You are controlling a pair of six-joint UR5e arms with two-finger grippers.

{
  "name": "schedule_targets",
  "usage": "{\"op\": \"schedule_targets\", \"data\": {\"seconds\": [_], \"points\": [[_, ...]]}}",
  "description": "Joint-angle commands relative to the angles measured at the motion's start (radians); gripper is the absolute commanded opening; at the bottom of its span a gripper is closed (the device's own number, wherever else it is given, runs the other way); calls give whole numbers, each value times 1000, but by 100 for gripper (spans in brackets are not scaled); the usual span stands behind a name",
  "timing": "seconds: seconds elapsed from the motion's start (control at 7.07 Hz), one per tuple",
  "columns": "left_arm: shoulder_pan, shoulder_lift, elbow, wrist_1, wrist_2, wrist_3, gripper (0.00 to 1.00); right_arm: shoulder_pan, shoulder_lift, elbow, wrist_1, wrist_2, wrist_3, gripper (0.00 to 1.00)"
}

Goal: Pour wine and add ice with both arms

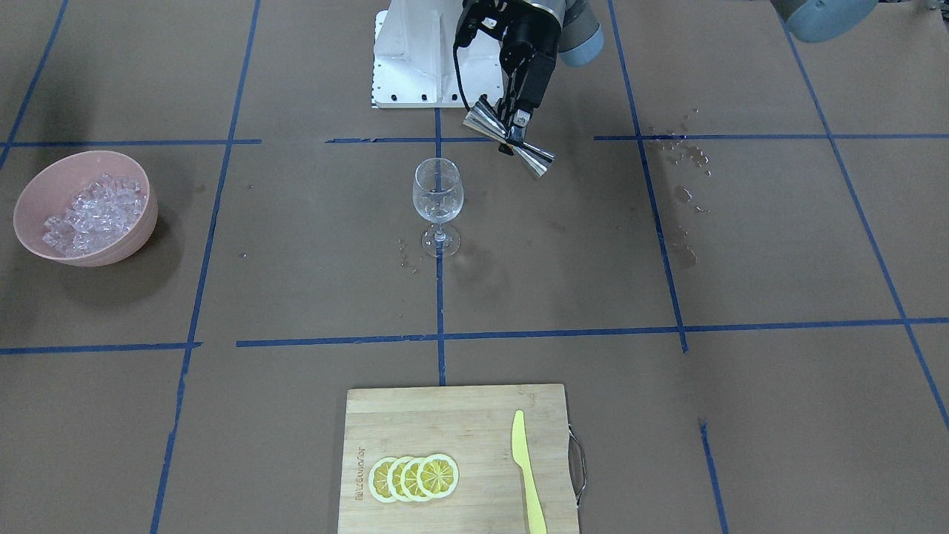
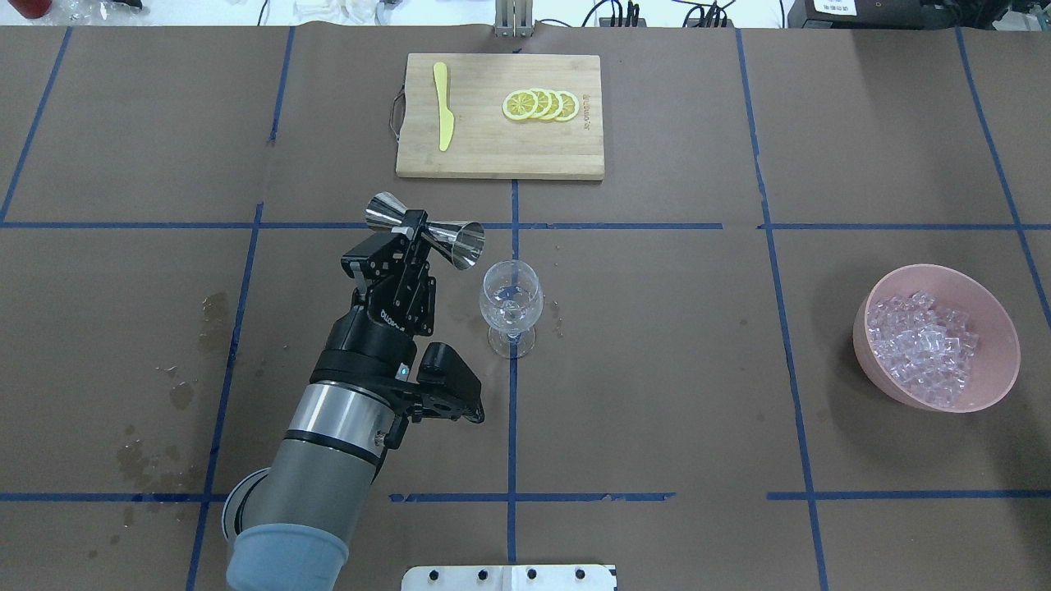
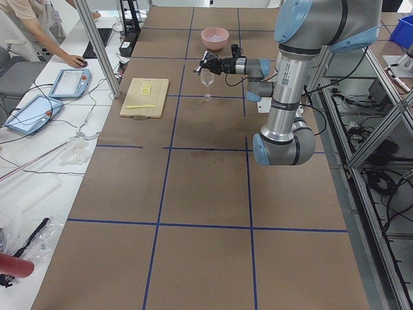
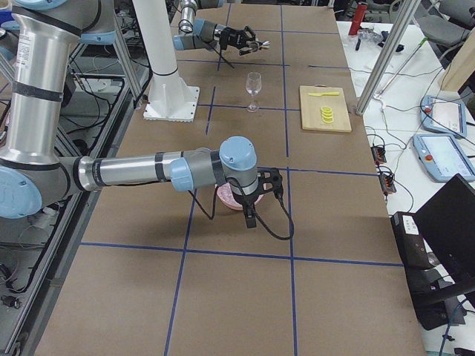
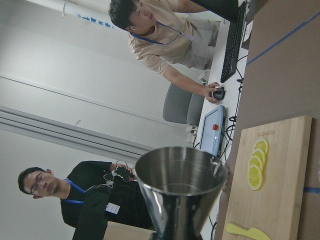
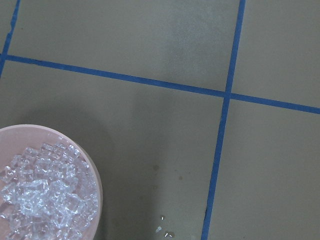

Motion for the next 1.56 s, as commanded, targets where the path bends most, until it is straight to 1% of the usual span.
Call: {"op": "schedule_targets", "data": {"seconds": [0.0, 0.14, 0.28, 0.42, 0.57, 0.71, 0.85, 0.99, 1.13, 1.27, 1.41], "points": [[-3, 36, -6, -57, -27, -113, 0, 0, 0, 1, 0, 0, 0, 100], [-15, 63, -6, -57, -97, -188, 0, 0, 0, 1, 0, 0, 0, 100], [-45, 68, -11, -57, -194, -195, 0, 0, 0, 1, 0, 0, -1, 100], [-47, 79, -11, -60, -192, -260, 0, 2, 0, 1, 0, 0, -1, 100], [-52, 153, -11, -58, -190, -557, 0, 3, 0, 2, 2, 0, -1, 100], [-55, 192, -11, -58, -193, -765, 0, 3, 0, 1, 2, 0, -3, 100], [-56, 235, -12, -63, -195, -841, 0, 3, 0, -1, 0, 0, -3, 100], [-58, 263, -12, -86, -196, -980, 0, 3, 0, 1, 0, 0, -1, 100], [-58, 310, -12, -90, -202, -1188, 0, 3, -2, 1, 0, 0, -1, 100], [-58, 385, -12, -107, -208, -1357, 0, 3, -2, -1, 0, 0, -1, 100], [-58, 445, -6, -129, -207, -1436, 0, 3, 0, 2, 0, 0, -1, 100]]}}
